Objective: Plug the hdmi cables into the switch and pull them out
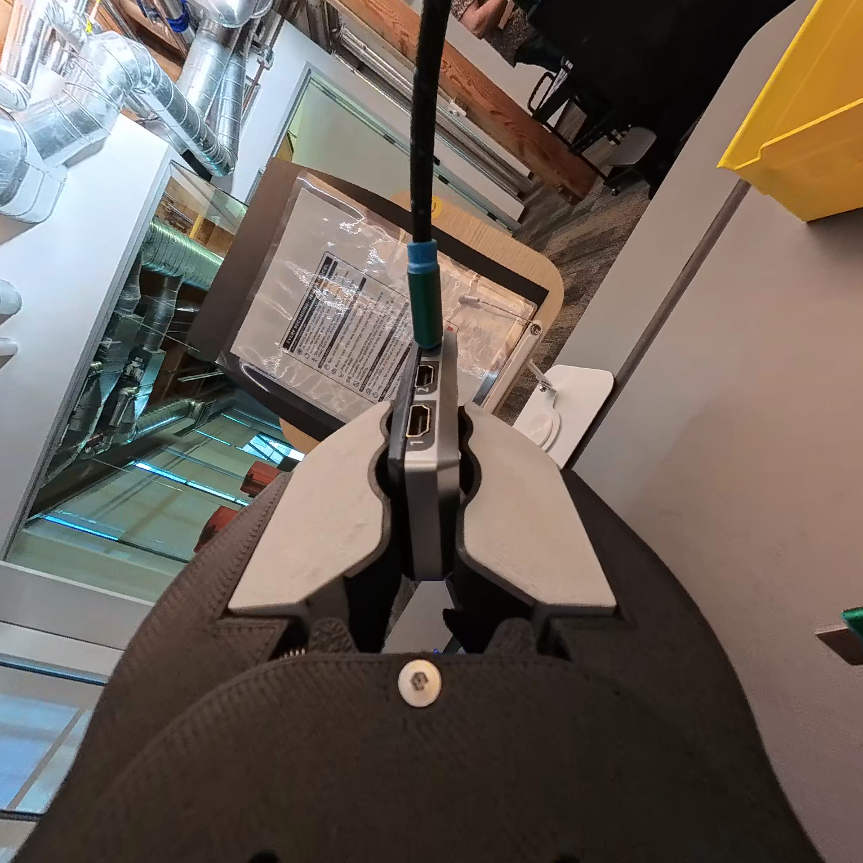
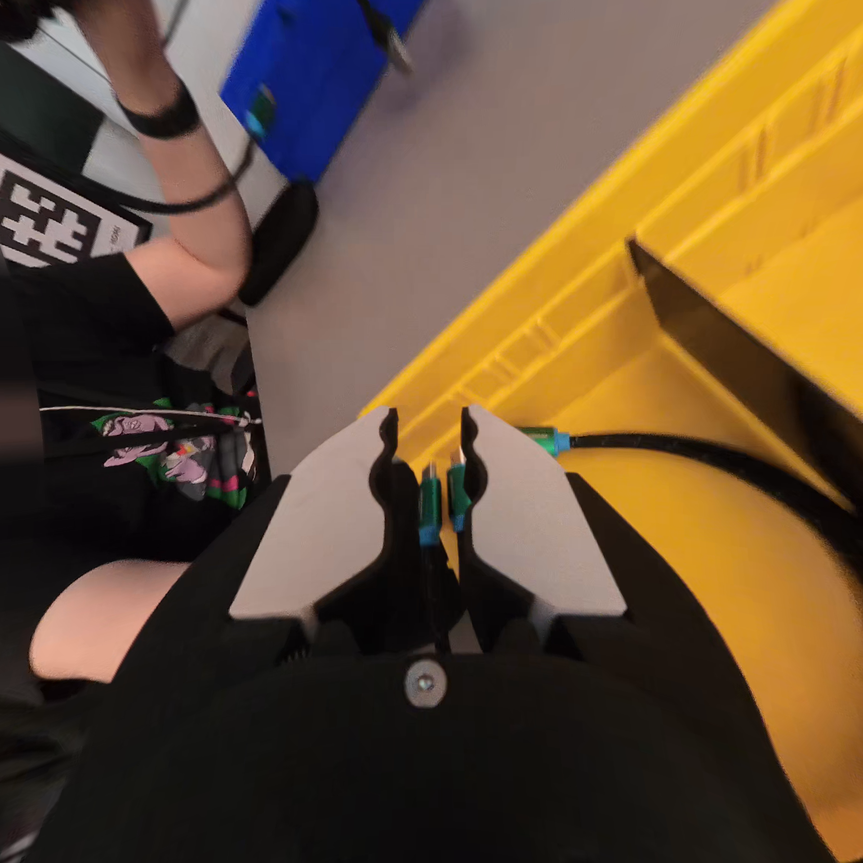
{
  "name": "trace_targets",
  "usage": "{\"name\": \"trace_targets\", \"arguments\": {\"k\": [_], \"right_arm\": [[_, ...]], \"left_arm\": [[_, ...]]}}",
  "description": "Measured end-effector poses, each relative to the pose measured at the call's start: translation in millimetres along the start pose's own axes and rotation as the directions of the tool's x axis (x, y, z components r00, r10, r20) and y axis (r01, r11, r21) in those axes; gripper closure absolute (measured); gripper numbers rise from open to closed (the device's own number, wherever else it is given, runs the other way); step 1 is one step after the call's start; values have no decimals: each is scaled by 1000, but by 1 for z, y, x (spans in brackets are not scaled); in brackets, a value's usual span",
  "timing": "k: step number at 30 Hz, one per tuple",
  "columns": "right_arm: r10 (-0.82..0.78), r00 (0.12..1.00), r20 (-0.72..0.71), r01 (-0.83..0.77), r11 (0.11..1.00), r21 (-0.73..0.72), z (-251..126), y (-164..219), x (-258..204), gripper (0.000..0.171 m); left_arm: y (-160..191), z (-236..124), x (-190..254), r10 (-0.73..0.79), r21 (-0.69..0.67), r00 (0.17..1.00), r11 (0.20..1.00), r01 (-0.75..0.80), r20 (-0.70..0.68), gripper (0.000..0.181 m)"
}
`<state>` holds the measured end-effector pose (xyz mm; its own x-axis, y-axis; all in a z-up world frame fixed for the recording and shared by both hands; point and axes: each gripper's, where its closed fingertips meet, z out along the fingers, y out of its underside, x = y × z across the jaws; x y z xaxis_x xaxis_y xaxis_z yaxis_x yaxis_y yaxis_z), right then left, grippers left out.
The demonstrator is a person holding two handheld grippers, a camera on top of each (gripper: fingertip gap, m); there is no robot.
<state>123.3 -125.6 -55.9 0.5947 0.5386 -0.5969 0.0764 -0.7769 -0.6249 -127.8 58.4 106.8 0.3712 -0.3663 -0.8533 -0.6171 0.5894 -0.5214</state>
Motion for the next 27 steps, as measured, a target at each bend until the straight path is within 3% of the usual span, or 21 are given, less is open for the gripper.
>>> {"name": "trace_targets", "arguments": {"k": [3, 6, 9, 11, 13, 15, 20, 22, 27], "right_arm": [[-210, 973, -94, 223, 961, 165, -19, -45, -26, 142], [-451, 835, -317, 542, 773, 329, -33, -111, -72, 137], [-500, 662, -558, 744, 528, 410, -42, -166, -120, 134], [-497, 631, -596, 776, 404, 485, -35, -186, -156, 130], [-496, 625, -603, 780, 357, 514, -18, -197, -181, 130], [-532, 583, -614, 813, 381, 441, 12, -198, -191, 130], [-546, 504, -669, 806, 576, 137, 73, -188, -165, 133], [-538, 522, -662, 766, 637, 87, 87, -185, -152, 136], [-533, 556, -638, 723, 688, 56, 101, -181, -131, 145]], "left_arm": [[-3, 1, 3, 26, 11, 1000, 1000, -26, 6, 159], [-10, 1, 8, 75, 36, 997, 996, -76, 26, 159], [-17, 2, 14, 134, 63, 989, 988, -138, 61, 160], [-25, -1, 18, 202, 98, 974, 972, -212, 98, 160], [-32, -3, 22, 260, 122, 956, 953, -277, 139, 159], [-39, -4, 30, 313, 143, 936, 931, -336, 159, 160], [-51, -4, 52, 446, 156, 872, 864, -478, 201, 159], [-53, -3, 58, 450, 160, 872, 862, -480, 194, 159], [-56, -4, 63, 488, 153, 848, 840, -520, 206, 159]]}}
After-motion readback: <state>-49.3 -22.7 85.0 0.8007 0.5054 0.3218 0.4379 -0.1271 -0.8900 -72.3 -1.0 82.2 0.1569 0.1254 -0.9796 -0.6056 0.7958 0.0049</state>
